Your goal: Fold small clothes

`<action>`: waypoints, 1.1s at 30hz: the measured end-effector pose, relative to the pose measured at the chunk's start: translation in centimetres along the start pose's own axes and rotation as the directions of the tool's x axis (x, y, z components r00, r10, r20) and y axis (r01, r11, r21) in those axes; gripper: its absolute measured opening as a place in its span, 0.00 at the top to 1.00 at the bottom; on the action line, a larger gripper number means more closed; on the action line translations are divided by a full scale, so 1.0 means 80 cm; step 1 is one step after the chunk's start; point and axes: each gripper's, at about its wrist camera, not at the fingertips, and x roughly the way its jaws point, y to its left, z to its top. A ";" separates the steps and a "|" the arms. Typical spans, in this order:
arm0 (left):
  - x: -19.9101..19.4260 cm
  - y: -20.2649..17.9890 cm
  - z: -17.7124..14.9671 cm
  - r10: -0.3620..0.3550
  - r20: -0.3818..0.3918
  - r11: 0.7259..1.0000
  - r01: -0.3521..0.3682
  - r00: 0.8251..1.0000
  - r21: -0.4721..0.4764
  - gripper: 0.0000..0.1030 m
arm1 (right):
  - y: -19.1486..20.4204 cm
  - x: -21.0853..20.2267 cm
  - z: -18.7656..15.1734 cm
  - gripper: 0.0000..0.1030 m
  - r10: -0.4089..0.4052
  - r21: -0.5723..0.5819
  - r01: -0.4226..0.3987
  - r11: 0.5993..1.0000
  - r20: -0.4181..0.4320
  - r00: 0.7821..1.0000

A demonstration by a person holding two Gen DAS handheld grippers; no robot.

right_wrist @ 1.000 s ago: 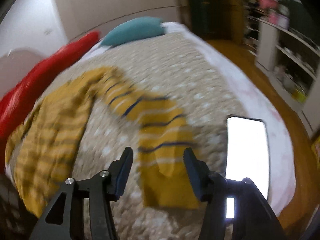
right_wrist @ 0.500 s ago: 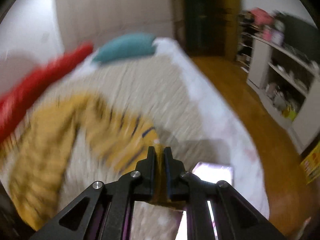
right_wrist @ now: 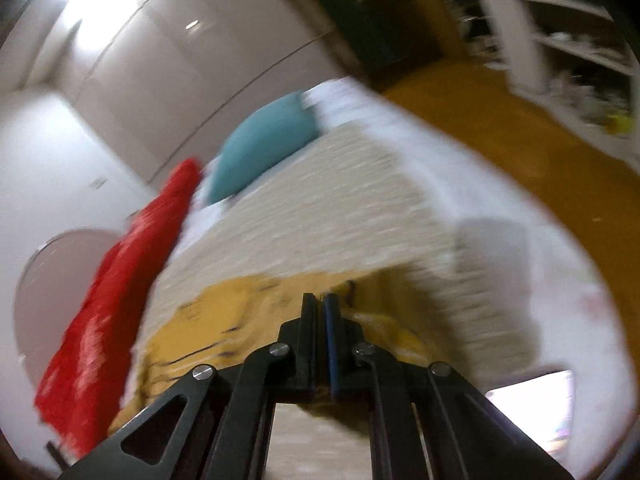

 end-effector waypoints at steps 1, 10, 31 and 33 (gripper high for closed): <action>-0.002 0.005 -0.002 -0.002 0.003 1.000 0.002 1.000 -0.006 0.36 | 0.029 0.016 -0.006 0.95 0.035 -0.021 -0.036 0.999 -0.025 0.999; -0.007 0.058 -0.024 0.015 0.008 0.999 -0.015 1.000 -0.039 0.35 | 0.315 0.232 -0.117 0.95 0.213 -0.199 -0.285 0.938 -0.319 0.923; 0.079 0.228 -0.011 -0.031 -0.030 0.899 0.015 0.999 -0.438 0.19 | 0.379 0.262 -0.204 0.45 0.202 -0.389 -0.382 0.839 -0.429 0.881; 0.102 0.247 -0.002 -0.059 -0.042 0.874 0.031 0.997 -0.485 0.19 | 0.351 0.232 -0.200 0.45 0.197 -0.394 -0.366 0.843 -0.406 0.892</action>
